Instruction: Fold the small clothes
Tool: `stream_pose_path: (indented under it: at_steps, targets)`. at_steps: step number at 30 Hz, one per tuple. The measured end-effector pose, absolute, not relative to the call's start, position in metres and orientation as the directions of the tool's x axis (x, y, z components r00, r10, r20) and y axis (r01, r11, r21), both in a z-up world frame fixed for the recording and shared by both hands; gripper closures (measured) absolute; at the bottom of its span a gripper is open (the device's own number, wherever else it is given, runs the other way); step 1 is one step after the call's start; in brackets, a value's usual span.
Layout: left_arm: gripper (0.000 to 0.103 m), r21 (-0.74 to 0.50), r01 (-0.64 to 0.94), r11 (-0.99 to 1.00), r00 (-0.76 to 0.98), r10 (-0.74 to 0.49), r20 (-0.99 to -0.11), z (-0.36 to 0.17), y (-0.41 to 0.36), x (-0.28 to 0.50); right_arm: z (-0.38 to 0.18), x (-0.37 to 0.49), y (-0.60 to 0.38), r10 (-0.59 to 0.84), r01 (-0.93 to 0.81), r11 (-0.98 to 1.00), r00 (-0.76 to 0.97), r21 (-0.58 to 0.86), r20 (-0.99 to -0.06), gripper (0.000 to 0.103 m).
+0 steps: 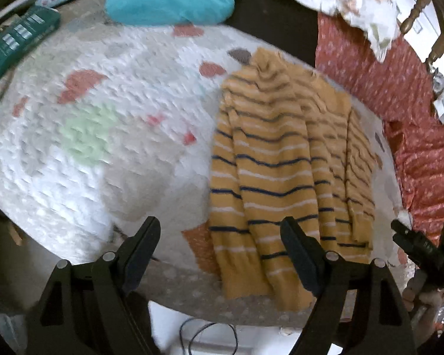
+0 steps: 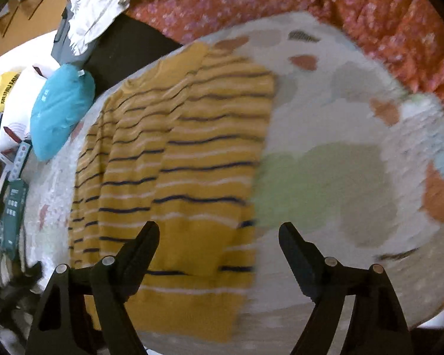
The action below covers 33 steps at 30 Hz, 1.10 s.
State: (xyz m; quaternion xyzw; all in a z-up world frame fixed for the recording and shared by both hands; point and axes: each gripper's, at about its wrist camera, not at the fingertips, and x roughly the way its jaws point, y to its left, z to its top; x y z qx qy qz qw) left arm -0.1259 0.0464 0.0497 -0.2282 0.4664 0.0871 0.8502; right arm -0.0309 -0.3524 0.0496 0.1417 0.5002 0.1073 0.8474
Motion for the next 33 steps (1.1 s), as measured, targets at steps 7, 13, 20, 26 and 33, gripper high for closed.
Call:
stream_pose_path:
  at_steps: [7,13,20,26,33]
  targets:
    - [0.020,-0.397,-0.380,0.835,0.525,-0.159,-0.836,0.034,0.062,-0.124,0.049,-0.033,-0.309,0.404,-0.251,0.912,0.426,0.324,-0.809,0.028]
    - [0.020,-0.377,-0.368,0.850,0.497,-0.163,-0.852,0.029,0.056,-0.121,0.020,-0.030,-0.256,0.330,-0.363,0.914,0.407,0.180,-0.852,0.062]
    - [0.020,-0.393,-0.375,0.840,0.489,-0.181,-0.853,0.024,0.058,-0.117,0.046,0.002,-0.332,0.404,-0.189,0.915,0.457,0.357,-0.793,0.099]
    - [0.020,-0.364,-0.347,0.865,0.465,-0.178,-0.867,0.021,0.048,-0.110,0.072,0.057,-0.462,0.152,0.108,0.959,0.582,0.261,-0.799,0.099]
    - [0.020,-0.332,-0.335,0.882,0.445,-0.163,-0.881,0.019,0.042,-0.108,0.053,0.101,-0.587,-0.279,0.496,0.868,0.458,-0.017,-0.844,0.098]
